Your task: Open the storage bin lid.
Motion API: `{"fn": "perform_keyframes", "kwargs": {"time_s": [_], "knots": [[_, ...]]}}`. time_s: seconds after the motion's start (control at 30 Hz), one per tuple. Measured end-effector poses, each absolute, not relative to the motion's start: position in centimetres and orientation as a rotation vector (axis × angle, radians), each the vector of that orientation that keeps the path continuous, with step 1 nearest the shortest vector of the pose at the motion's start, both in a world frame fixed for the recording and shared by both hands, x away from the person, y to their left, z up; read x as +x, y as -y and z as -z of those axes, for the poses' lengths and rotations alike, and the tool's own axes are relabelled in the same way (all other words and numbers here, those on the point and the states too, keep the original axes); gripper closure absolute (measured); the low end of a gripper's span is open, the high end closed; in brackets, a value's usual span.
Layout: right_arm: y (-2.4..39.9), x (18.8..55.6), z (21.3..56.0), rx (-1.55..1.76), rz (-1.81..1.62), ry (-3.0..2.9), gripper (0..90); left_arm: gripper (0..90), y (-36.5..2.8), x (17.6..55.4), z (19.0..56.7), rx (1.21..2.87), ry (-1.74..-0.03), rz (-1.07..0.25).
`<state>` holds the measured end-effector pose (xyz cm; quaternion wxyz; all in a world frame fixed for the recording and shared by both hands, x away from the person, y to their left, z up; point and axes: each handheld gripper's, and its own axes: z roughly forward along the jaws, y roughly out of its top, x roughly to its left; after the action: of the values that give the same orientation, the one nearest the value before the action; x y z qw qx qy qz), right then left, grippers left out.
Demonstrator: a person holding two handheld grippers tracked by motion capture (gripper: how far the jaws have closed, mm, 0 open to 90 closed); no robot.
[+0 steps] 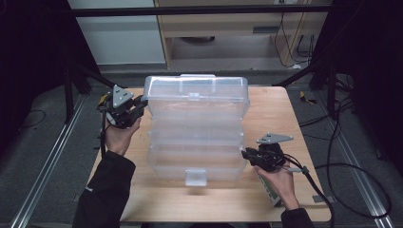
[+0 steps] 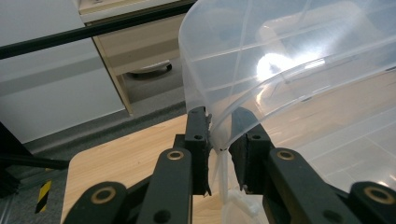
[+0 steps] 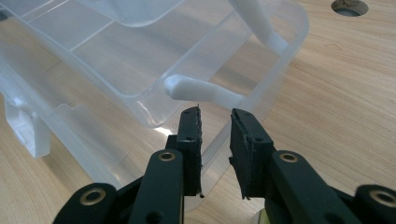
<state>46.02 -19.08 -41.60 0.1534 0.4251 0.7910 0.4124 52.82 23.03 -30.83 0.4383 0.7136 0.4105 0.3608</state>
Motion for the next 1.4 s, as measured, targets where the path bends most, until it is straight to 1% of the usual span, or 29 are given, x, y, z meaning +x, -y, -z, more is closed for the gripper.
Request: {"fn": "perform_keyframes", "kwargs": {"time_s": [0.6, 1.07, 1.4], "knots": [[19.2, 46.4, 41.6, 1.217, -1.160, -2.264, 74.2, 78.0, -22.6, 54.4, 30.2, 1.778, -1.036, -0.918], [19.2, 46.4, 41.6, 1.212, -1.165, -2.260, 74.0, 82.7, -22.1, 56.0, 29.9, 1.780, -1.068, -0.950], [19.2, 46.4, 41.6, 1.214, -1.163, -2.257, 73.8, 83.9, -22.1, 57.2, 29.9, 1.754, -1.092, -0.920]]}}
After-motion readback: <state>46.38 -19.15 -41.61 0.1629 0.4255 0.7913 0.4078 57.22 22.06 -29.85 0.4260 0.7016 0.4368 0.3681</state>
